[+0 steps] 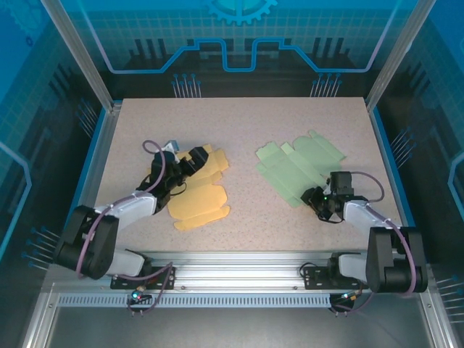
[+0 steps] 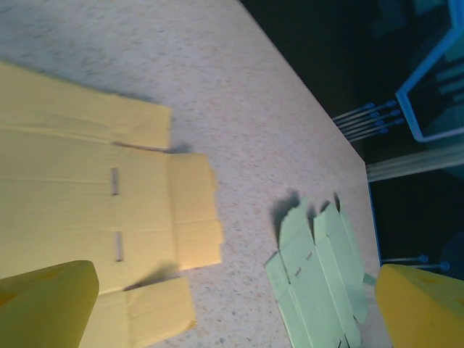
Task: Fold the paper box
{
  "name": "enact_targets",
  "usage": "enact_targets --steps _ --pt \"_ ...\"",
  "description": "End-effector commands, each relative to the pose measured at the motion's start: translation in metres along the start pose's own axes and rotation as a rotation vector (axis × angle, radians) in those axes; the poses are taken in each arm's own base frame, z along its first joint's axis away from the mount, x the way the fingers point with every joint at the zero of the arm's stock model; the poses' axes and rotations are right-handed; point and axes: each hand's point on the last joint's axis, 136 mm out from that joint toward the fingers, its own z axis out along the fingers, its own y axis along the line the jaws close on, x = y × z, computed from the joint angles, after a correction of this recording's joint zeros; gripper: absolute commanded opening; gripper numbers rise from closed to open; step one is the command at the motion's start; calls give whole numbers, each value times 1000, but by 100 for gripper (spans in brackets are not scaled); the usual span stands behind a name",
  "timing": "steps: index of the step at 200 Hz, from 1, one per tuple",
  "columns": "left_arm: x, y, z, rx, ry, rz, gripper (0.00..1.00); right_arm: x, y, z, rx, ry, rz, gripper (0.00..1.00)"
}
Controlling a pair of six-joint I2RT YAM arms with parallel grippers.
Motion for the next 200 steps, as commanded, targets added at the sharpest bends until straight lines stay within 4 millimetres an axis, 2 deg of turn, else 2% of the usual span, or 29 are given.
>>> enact_targets --steps 1,29,59,79,98,167,200 --pt "6 -23 5 144 69 -81 99 -5 19 5 -57 -8 -1 34" --pt "15 -23 14 110 99 -50 99 -6 36 8 -97 -7 -3 19" --pt "22 -29 14 34 109 49 99 -7 55 5 -161 -27 3 11" --pt "26 -38 14 33 122 56 99 -8 74 -2 -227 -52 12 6" --pt "37 -43 15 13 158 59 99 -8 93 -11 -277 -82 30 0" --pt "81 -69 15 28 276 97 99 -8 137 -38 -393 -189 142 0" --pt "103 -83 25 87 334 51 99 -2 153 -42 -431 -205 137 0"
